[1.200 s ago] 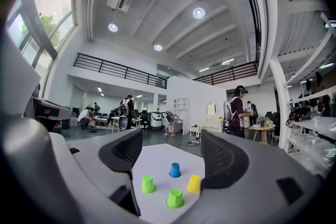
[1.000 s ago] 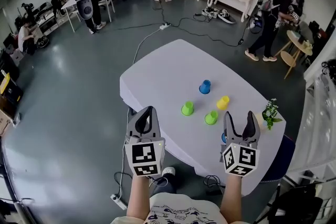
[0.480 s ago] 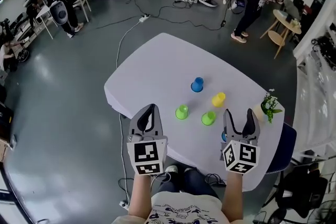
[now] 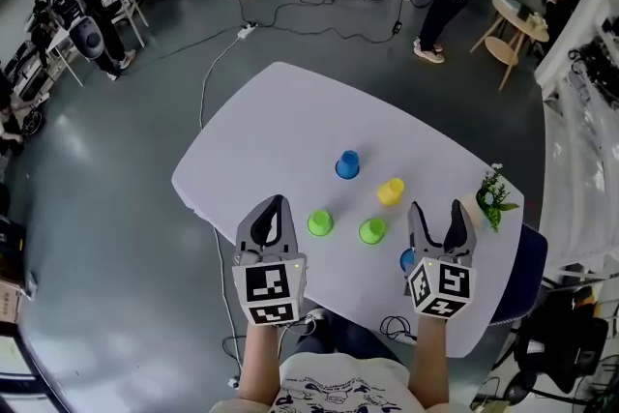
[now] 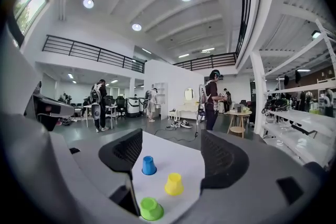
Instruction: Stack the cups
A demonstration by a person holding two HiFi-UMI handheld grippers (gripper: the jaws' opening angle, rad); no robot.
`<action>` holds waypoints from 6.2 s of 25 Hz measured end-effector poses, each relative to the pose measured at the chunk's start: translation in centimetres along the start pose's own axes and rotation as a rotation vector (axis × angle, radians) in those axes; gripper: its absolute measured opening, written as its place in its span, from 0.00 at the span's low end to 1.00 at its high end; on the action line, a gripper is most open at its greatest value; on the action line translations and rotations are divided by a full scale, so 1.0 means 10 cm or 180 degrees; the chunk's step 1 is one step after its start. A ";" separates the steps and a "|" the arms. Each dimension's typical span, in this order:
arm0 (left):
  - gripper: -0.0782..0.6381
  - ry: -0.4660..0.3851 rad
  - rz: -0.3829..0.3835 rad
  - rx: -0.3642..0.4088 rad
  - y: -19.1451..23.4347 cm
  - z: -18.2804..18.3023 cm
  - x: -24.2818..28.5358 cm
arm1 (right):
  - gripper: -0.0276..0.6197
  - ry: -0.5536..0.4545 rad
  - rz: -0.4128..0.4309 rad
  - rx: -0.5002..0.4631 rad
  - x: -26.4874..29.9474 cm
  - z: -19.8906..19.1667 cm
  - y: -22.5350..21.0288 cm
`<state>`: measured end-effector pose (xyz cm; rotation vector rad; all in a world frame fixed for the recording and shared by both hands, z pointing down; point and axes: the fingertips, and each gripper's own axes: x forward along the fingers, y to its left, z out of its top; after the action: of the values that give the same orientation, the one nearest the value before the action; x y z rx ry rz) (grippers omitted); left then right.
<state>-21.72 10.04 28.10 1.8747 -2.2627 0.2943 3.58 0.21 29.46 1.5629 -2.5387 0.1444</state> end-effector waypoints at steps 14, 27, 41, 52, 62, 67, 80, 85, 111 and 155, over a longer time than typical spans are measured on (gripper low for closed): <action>0.13 0.0285 -0.0143 0.0152 -0.81 -0.10 1.08 | 0.58 0.0281 0.0092 0.0136 0.83 -0.37 -0.79; 0.13 0.0592 -0.0367 0.0233 -0.83 -0.44 1.66 | 0.58 0.0587 0.0005 0.0215 1.27 -0.81 -0.78; 0.13 0.0889 -0.1148 0.0363 -0.87 -0.80 2.50 | 0.59 0.1194 -0.0254 0.0195 1.88 -1.45 -0.55; 0.13 0.1065 -0.1496 0.0405 -0.93 -1.11 2.76 | 0.53 0.1670 -0.0282 0.0114 2.11 -2.06 -0.50; 0.13 0.1155 -0.1616 0.0425 -0.91 -1.22 2.90 | 0.46 0.1871 -0.0279 0.0122 2.28 -2.26 -0.48; 0.13 0.1191 -0.1621 0.0412 -0.92 -1.28 2.97 | 0.40 0.2003 -0.0271 0.0121 2.32 -2.35 -0.51; 0.13 0.1237 -0.1517 0.0359 -0.87 -1.34 3.00 | 0.38 0.2013 -0.0257 0.0121 2.34 -2.37 -0.54; 0.13 0.1241 -0.1502 0.0360 -0.87 -1.33 2.97 | 0.38 0.1918 -0.0342 0.0111 2.36 -2.28 -0.61; 0.54 0.1588 -0.2375 0.0575 -1.10 -1.76 2.15 | 0.52 0.1862 -0.0537 0.0433 2.16 -2.37 -0.93; 0.44 0.2024 -0.2345 0.1101 -2.18 -2.03 3.29 | 0.43 0.1888 -0.0473 0.0450 2.34 -2.45 -0.93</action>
<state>-5.91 -19.49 57.22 2.1946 -1.0807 1.0144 3.59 -20.49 57.79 1.4678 -1.9807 0.6709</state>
